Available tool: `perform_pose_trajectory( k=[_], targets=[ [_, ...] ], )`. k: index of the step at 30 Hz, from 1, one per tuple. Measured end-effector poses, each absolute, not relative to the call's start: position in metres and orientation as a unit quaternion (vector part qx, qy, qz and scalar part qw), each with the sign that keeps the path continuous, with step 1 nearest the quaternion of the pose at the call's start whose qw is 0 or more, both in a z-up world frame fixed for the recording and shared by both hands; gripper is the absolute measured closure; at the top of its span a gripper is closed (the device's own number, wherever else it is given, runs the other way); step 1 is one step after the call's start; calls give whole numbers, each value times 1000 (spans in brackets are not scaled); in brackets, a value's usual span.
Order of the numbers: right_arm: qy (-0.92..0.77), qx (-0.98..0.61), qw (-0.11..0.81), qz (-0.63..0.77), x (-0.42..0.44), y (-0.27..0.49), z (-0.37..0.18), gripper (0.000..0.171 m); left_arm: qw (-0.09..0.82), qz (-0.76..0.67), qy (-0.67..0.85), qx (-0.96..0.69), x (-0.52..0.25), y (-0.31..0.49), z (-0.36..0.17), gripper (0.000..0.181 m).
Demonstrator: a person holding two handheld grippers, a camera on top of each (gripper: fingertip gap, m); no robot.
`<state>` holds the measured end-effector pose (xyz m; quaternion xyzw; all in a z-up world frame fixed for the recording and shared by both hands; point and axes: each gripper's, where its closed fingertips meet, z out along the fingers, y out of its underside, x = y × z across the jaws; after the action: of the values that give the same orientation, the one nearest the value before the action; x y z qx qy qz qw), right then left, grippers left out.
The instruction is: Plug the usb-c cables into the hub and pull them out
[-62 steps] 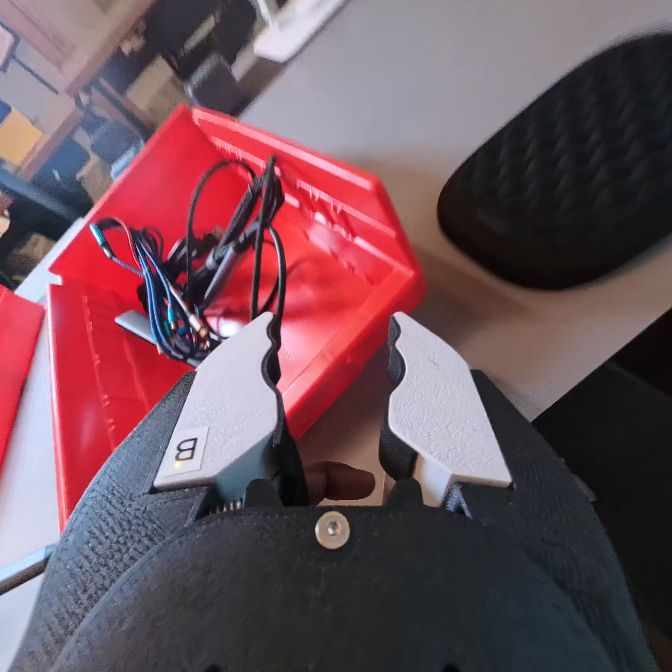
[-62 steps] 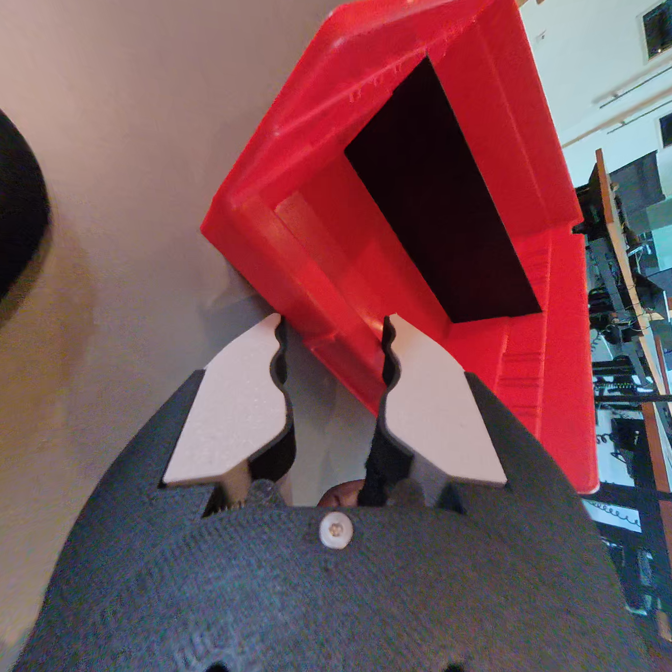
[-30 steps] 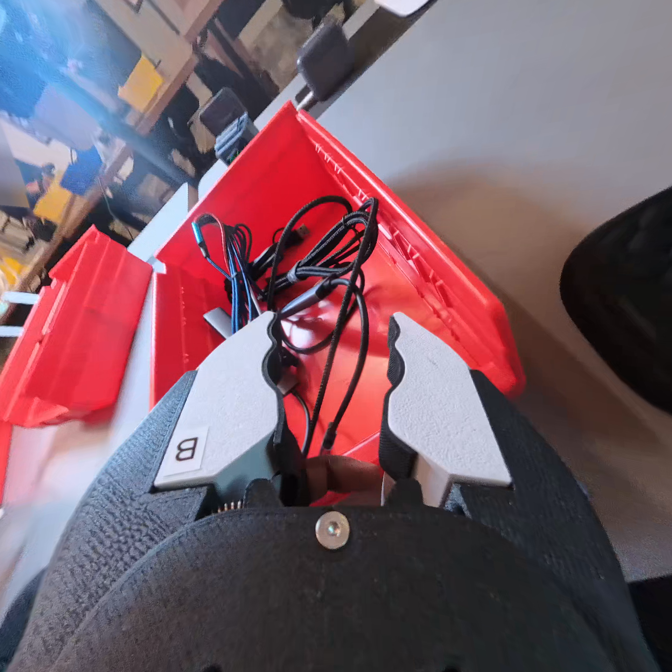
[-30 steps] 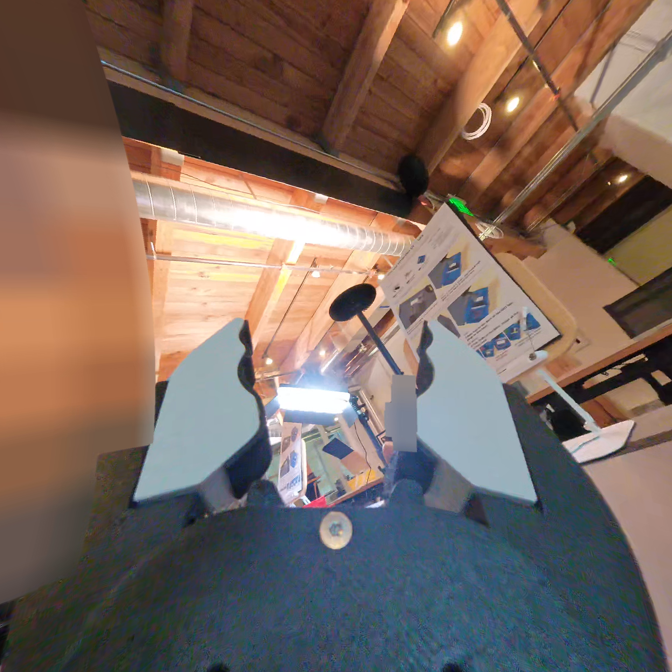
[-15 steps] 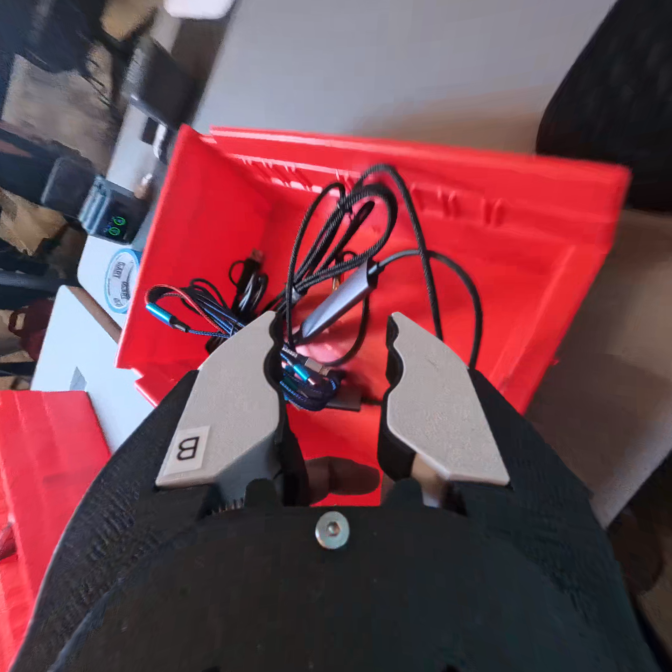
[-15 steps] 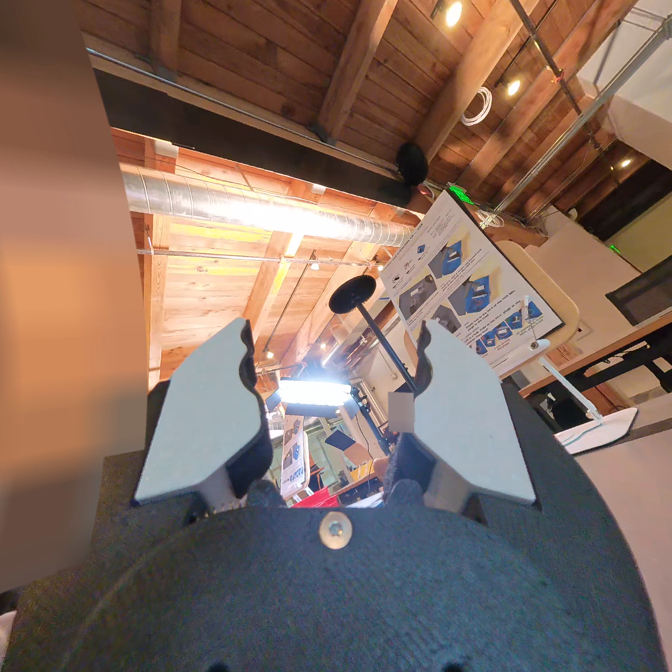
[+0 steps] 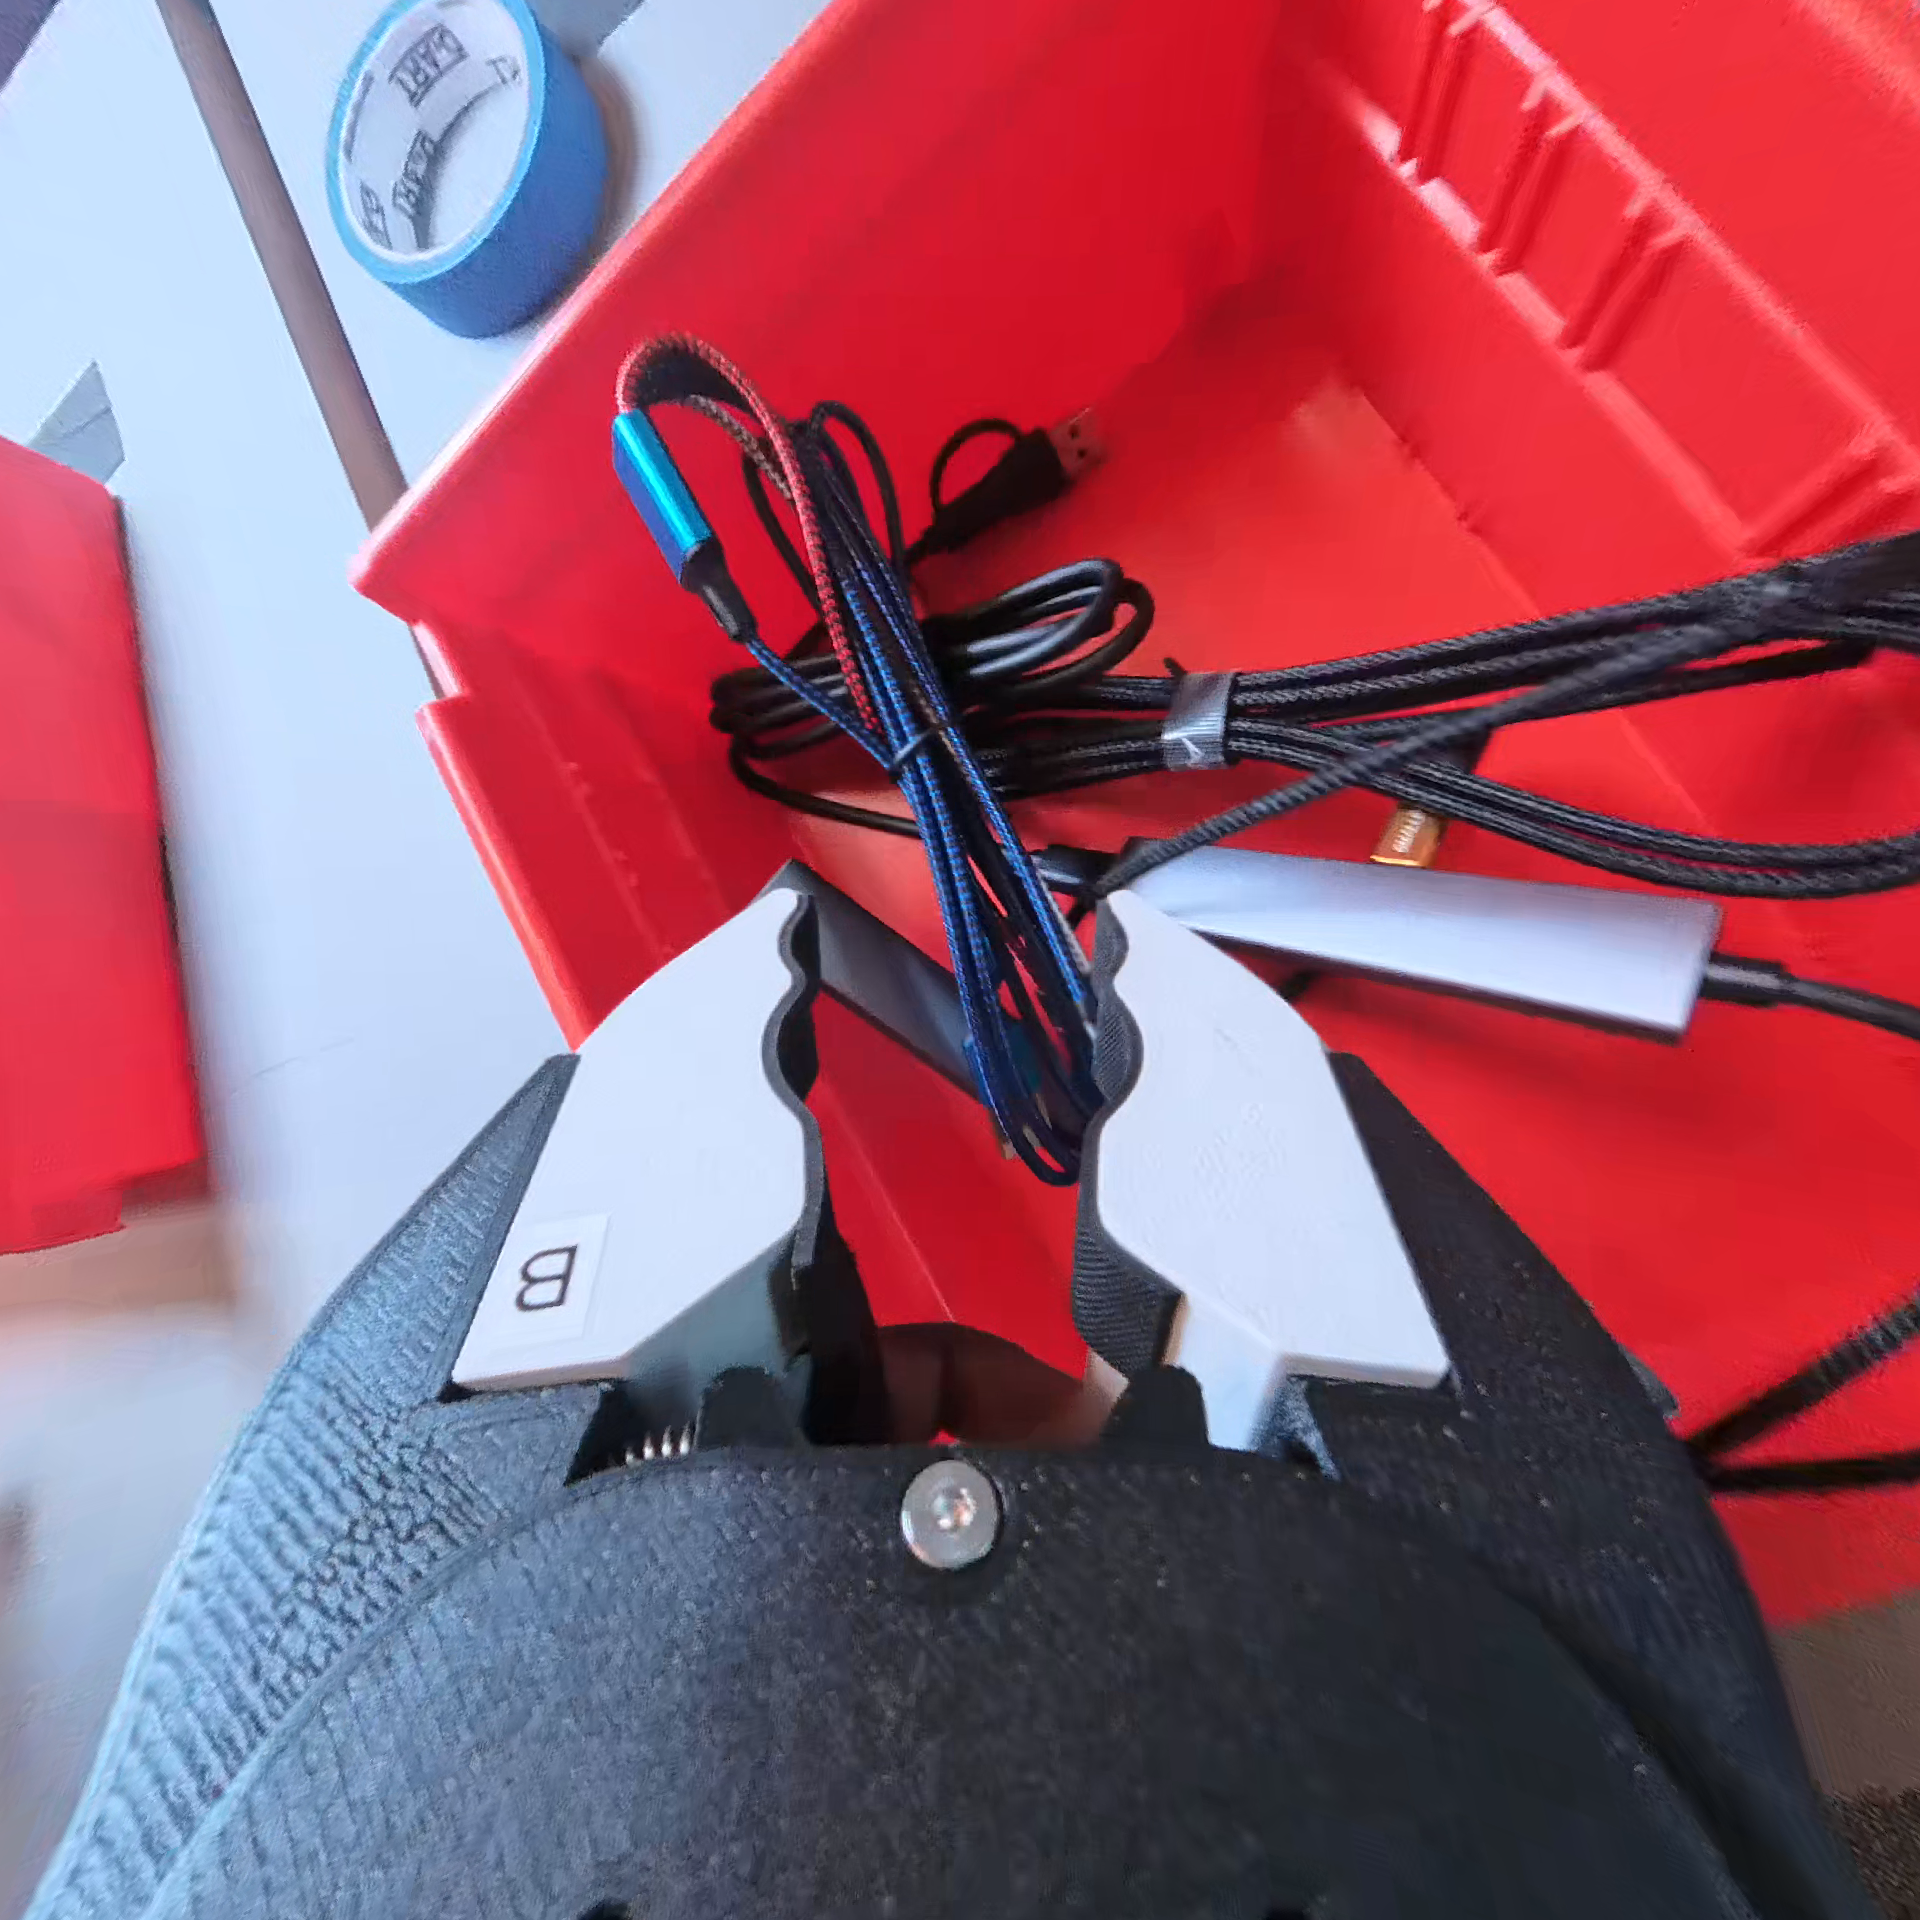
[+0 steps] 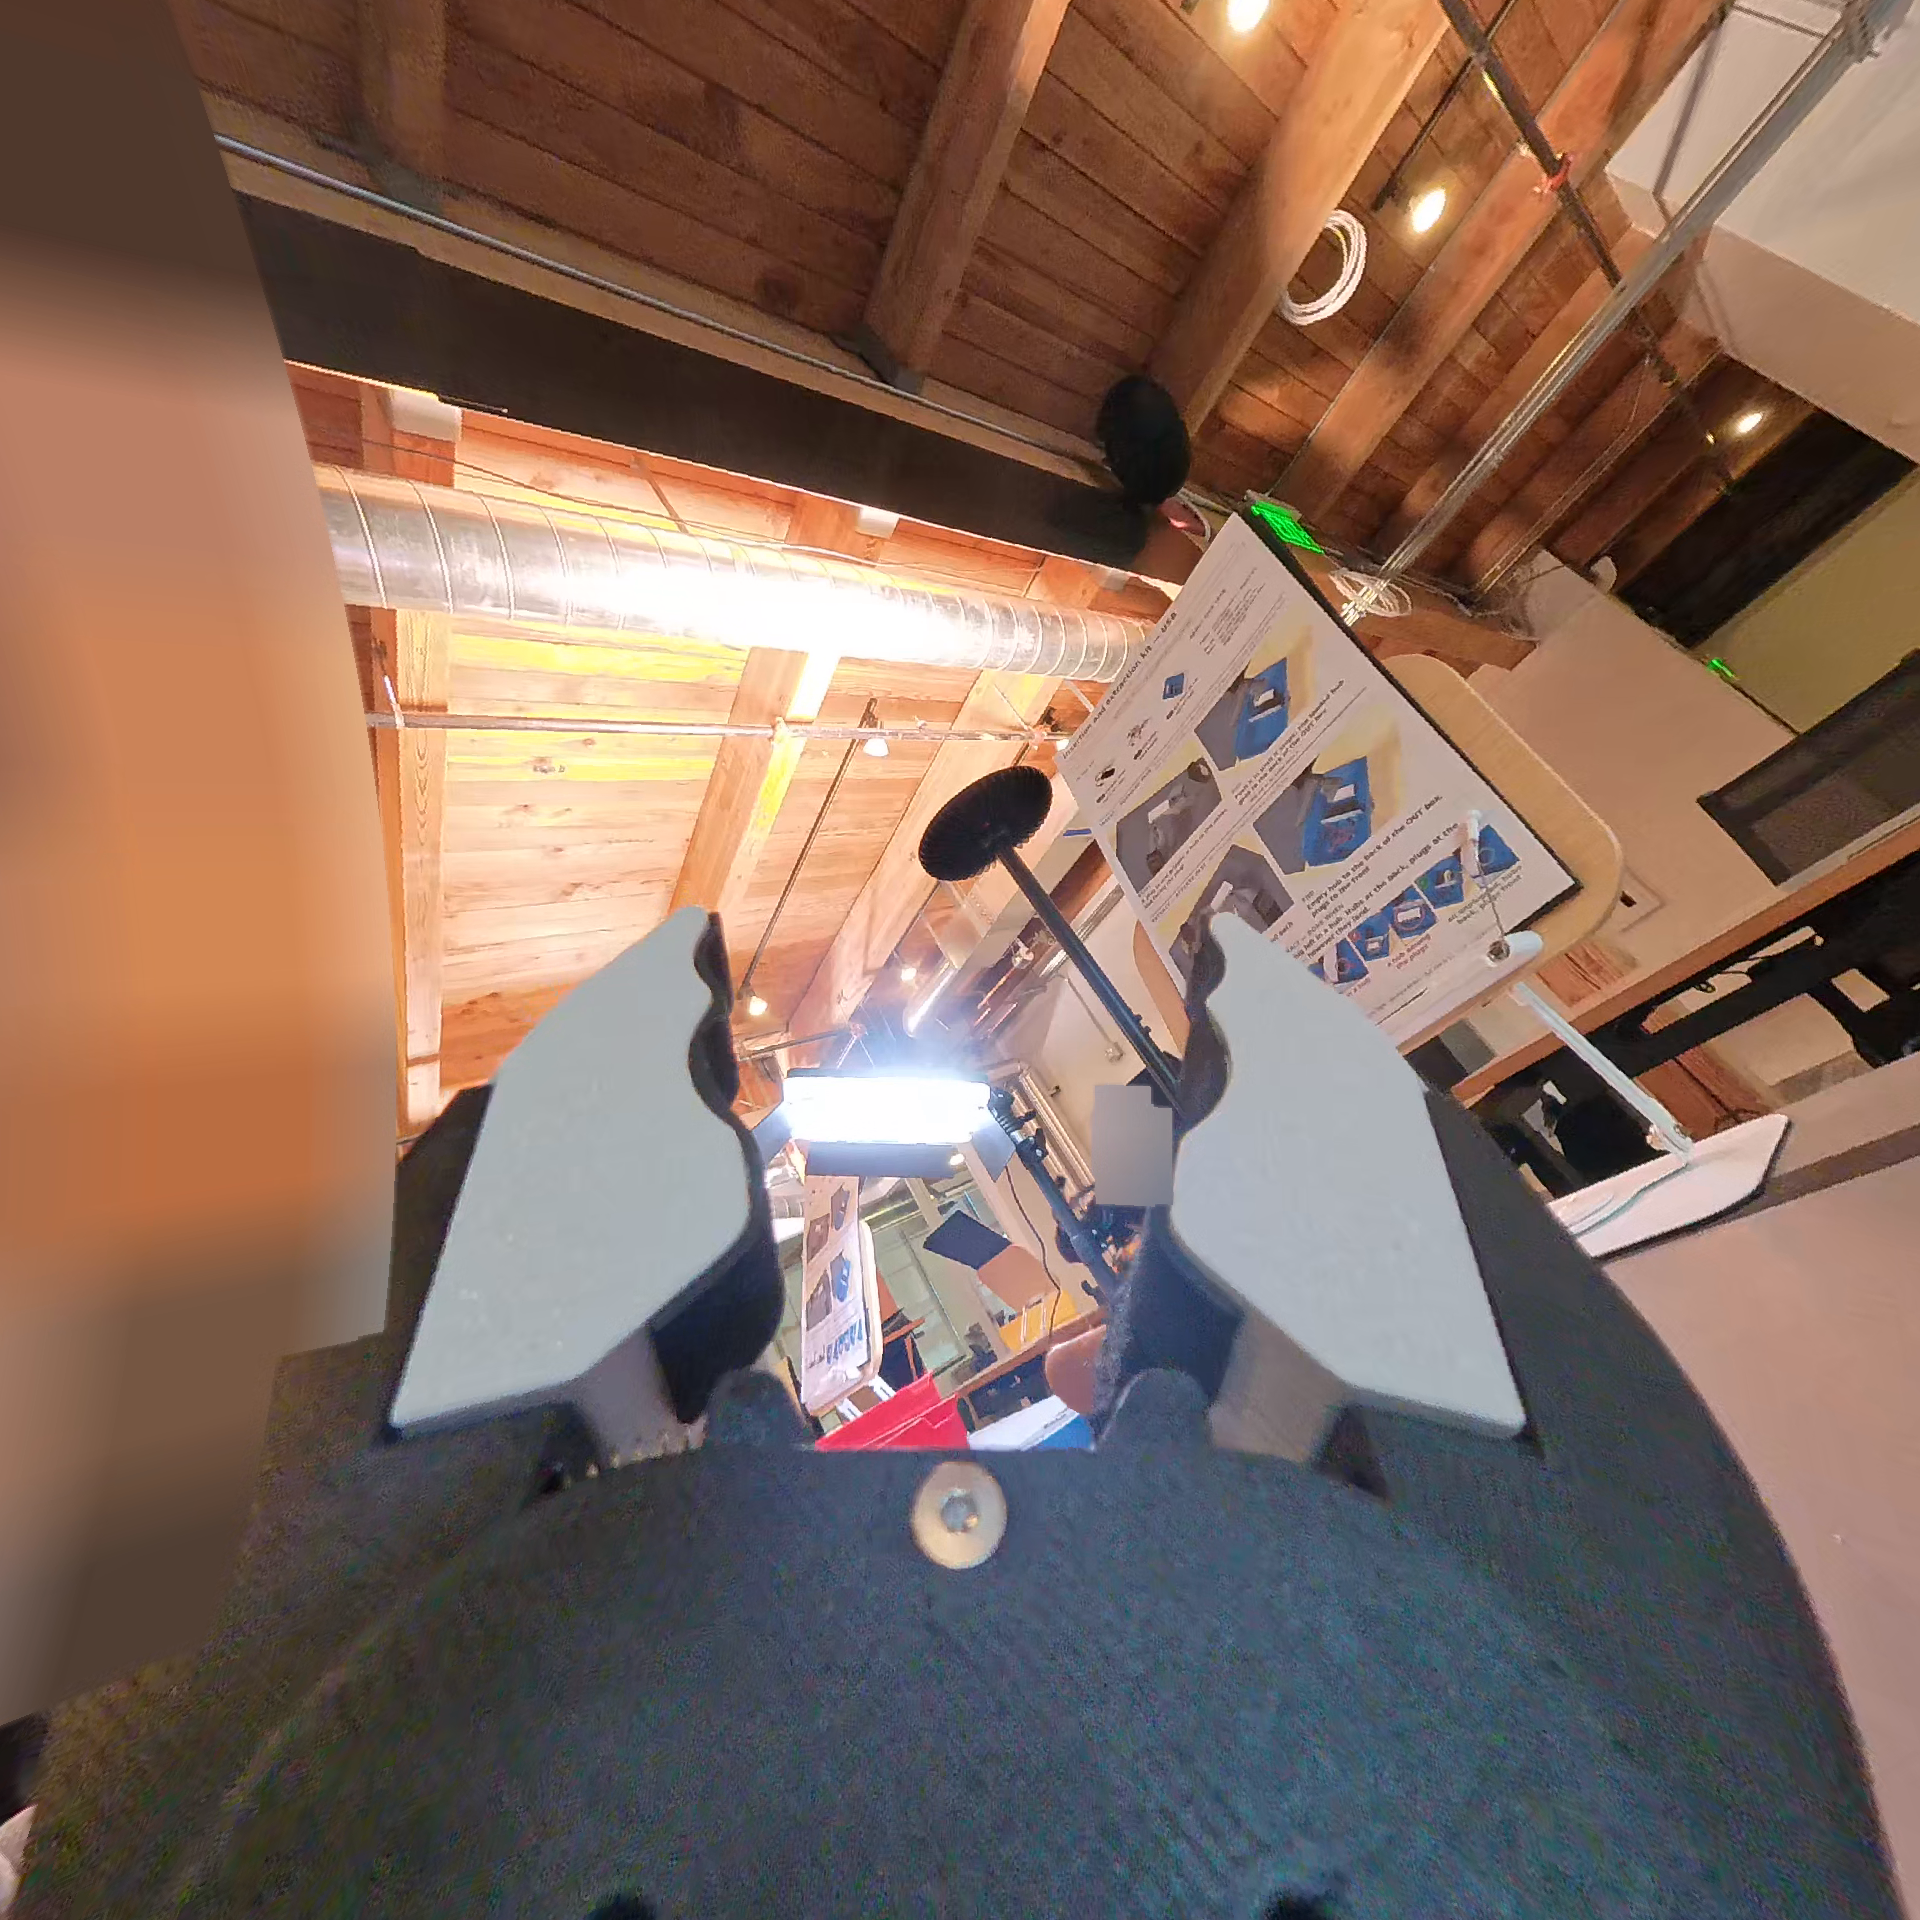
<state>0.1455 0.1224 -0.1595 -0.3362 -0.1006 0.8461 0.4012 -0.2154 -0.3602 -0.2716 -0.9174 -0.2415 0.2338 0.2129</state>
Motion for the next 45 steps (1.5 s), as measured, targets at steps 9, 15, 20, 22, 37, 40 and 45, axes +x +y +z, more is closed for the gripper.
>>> perform_pose_trajectory(
  k=[9, 15, 20, 22, 37, 40, 45],
  targets=[
    [-113, -351, 395, 842, 138, 120, -163, 89, 148, 184, -281, -930, -227, -359, -306, 162],
    [-109, -364, 381, 843, 135, 123, -167, 91, 227, 249, -266, -903, -224, -354, -255, 168],
    [-112, -366, 388, 839, 134, 123, -167, 92, 315, 352, -240, -848, -218, -350, -168, 170],
    [-116, -367, 388, 838, 133, 122, -168, 92, 347, 389, -219, -825, -211, -346, -133, 170],
    [-166, -399, 371, 822, 116, 109, -177, 95, 579, 537, -62, -610, -128, -247, 84, 171],
    [-184, -403, 374, 815, 112, 105, -178, 98, 630, 511, -40, -583, -109, -217, 104, 172],
    [-234, -389, 391, 800, 102, 88, -157, 104, 680, 479, -16, -556, -90, -177, 127, 171]
  ],
)
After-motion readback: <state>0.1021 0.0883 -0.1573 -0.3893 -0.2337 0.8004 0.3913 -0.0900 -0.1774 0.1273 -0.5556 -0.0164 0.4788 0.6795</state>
